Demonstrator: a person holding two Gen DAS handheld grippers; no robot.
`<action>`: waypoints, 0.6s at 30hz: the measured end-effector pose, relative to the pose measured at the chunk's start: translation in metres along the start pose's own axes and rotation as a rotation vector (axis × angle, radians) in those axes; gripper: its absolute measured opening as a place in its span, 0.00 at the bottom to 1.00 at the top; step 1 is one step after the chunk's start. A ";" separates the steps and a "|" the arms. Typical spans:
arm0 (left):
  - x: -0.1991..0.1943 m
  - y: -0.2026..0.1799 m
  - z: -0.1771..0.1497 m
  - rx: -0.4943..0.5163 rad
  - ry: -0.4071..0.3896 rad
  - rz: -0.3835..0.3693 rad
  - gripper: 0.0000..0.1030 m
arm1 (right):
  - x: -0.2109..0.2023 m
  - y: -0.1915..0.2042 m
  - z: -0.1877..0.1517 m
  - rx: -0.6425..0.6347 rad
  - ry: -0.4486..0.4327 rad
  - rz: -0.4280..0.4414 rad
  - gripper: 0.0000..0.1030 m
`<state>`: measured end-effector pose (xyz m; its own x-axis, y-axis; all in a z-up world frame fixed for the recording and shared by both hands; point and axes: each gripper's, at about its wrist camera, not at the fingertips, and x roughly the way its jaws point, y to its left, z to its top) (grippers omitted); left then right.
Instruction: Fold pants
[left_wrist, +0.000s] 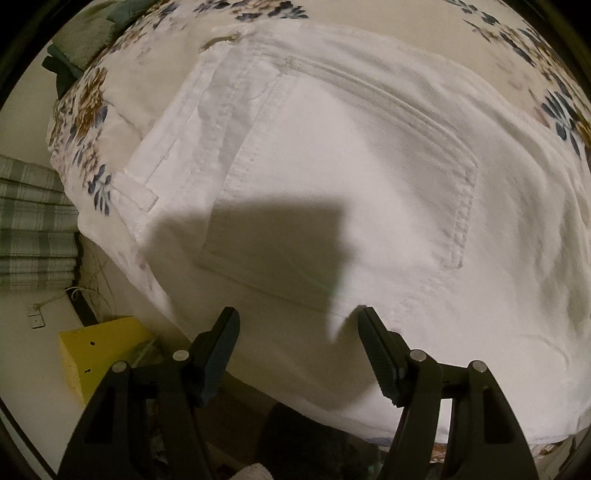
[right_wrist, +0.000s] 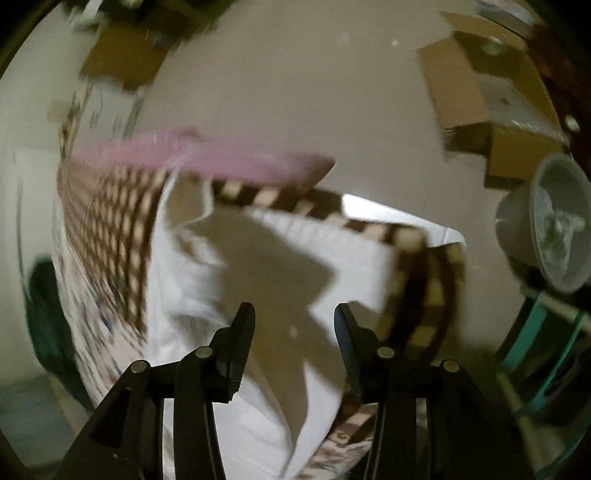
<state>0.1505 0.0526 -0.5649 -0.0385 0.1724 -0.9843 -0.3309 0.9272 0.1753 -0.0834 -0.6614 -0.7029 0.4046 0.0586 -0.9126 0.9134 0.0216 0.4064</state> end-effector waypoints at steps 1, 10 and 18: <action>0.000 -0.001 0.000 -0.002 0.000 0.000 0.63 | -0.007 -0.007 -0.002 0.031 -0.023 0.037 0.57; -0.004 -0.009 -0.006 0.002 -0.007 0.005 0.63 | -0.006 -0.016 -0.004 0.052 -0.045 0.173 0.63; -0.005 -0.010 -0.007 0.005 -0.011 -0.011 0.63 | -0.041 -0.039 -0.012 0.146 -0.225 0.086 0.63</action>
<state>0.1476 0.0400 -0.5618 -0.0243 0.1660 -0.9858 -0.3270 0.9306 0.1647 -0.1359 -0.6525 -0.6807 0.4652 -0.1694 -0.8688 0.8654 -0.1192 0.4866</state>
